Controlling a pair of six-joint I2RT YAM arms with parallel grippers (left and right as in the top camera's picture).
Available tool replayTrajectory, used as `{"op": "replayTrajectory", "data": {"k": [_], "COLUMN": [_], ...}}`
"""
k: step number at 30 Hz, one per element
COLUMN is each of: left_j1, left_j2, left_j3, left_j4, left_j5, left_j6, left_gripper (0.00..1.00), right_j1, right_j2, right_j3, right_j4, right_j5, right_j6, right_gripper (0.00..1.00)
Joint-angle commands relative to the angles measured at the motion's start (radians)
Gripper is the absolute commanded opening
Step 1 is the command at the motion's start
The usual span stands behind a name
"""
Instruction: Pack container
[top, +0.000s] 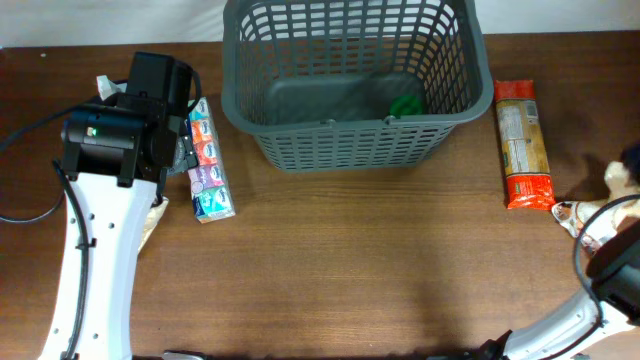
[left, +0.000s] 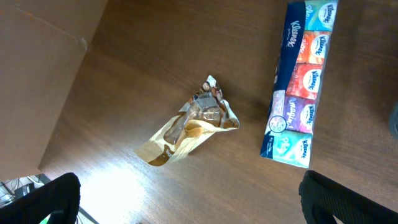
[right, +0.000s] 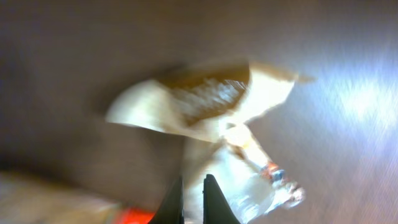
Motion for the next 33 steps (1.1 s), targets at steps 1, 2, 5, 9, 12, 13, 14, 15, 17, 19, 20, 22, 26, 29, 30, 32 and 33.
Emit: {"op": "replayTrajectory", "data": {"k": [1,2,5,9,12,13,14,15,17,19,20,22,26,29,30,32,33], "left_j1": [0.004,0.004,0.004,0.004,0.004,0.004,0.004,0.004,0.004,0.004,0.004,0.004,0.004,0.004,0.004,0.004,0.004], "left_j2": [0.007,0.007,0.007,0.007,0.007,0.007,0.007,0.007,0.007,0.007,0.007,0.007,0.007,0.007,0.007,0.007,0.007], "left_j3": [-0.002,-0.002,-0.002,-0.002,-0.002,-0.002,-0.002,-0.002,-0.002,-0.002,-0.002,-0.002,-0.002,-0.002,-0.002,-0.002,-0.002], "left_j4": [0.002,0.002,-0.002,-0.012,-0.029,-0.035,-0.039,-0.041,-0.042,-0.037,-0.032,-0.023,-0.005,-0.005,-0.005,-0.006,-0.006], "left_j5": [0.011,0.011,0.011,0.011,0.011,0.011,0.011,0.011,0.011,0.01,0.01,0.01,0.01,0.011,0.011,0.01,0.011], "left_j6": [0.002,0.002,0.002,0.002,0.002,0.002,0.002,0.002,0.002,0.002,0.002,0.002,0.002,0.002,0.002,0.002,0.002], "left_gripper": [0.99,1.0,0.99,0.99,1.0,1.0,1.0,1.0,0.99,1.0,1.0,1.0,1.0,1.0,0.99,1.0,1.0], "right_j1": [0.109,0.161,0.233,0.275,0.27,0.266,0.26,0.254,0.239,0.217,0.203,0.178,0.121,0.08,0.069,0.049,0.043], "right_j2": [-0.123,-0.142,-0.161,-0.161,-0.16,-0.158,-0.155,-0.154,-0.149,-0.146,-0.143,-0.133,-0.085,-0.042,-0.029,0.001,0.013], "right_j3": [0.2,0.29,0.419,0.506,0.507,0.507,0.507,0.507,0.507,0.507,0.507,0.507,0.498,0.461,0.443,0.394,0.364], "right_j4": [-0.016,-0.016,-0.015,-0.016,-0.038,-0.053,-0.07,-0.088,-0.122,-0.157,-0.175,-0.209,-0.28,-0.302,-0.301,-0.294,-0.288], "right_j5": [0.003,0.011,0.012,0.014,0.045,0.071,0.099,0.13,0.187,0.219,0.218,0.217,0.206,0.138,0.092,-0.028,-0.079], "right_j6": [-0.157,-0.174,-0.174,-0.174,-0.174,-0.174,-0.174,-0.174,-0.175,-0.2,-0.229,-0.269,-0.305,-0.338,-0.372,-0.468,-0.514], "right_gripper": [0.04,0.04,0.04,0.05,0.89,0.99,0.99,0.99,0.99,0.99,0.99,0.99,0.99,0.99,0.99,0.99,0.99]}}
